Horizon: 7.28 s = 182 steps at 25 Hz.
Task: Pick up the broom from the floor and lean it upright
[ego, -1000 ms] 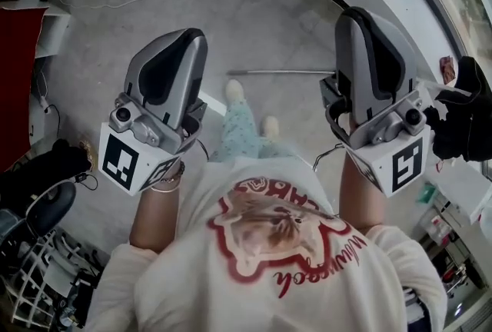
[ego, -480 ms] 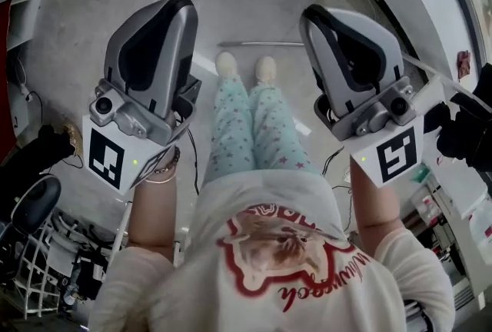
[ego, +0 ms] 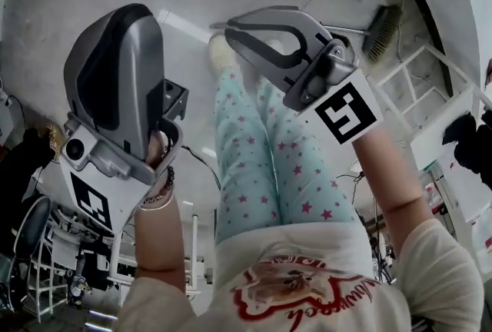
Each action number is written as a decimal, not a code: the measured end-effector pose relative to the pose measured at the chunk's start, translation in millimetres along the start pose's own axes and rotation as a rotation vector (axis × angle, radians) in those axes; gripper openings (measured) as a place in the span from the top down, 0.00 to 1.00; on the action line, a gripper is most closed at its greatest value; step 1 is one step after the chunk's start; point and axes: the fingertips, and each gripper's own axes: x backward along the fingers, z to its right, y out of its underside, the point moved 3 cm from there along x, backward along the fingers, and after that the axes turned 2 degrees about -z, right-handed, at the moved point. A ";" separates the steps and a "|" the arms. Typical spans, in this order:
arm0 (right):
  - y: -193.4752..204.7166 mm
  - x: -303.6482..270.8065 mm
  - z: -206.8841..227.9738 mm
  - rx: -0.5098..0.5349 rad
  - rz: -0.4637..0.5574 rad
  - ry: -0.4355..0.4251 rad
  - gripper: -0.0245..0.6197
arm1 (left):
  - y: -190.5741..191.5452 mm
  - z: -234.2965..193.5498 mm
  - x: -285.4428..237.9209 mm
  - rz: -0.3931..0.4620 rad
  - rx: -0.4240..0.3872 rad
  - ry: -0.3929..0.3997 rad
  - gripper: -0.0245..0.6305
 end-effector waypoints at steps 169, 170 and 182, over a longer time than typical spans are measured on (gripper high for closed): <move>-174.8 446.4 490.2 -0.135 0.279 1.395 0.79 | 24.9 198.0 -568.3 -0.503 -0.271 0.623 0.94; -175.1 446.9 486.8 -0.134 0.277 1.395 0.78 | 24.8 197.9 -567.3 -0.503 -0.269 0.619 0.94; -157.8 440.7 448.9 -0.187 0.260 1.366 0.77 | 33.3 161.7 -558.1 -0.488 -0.308 0.513 0.94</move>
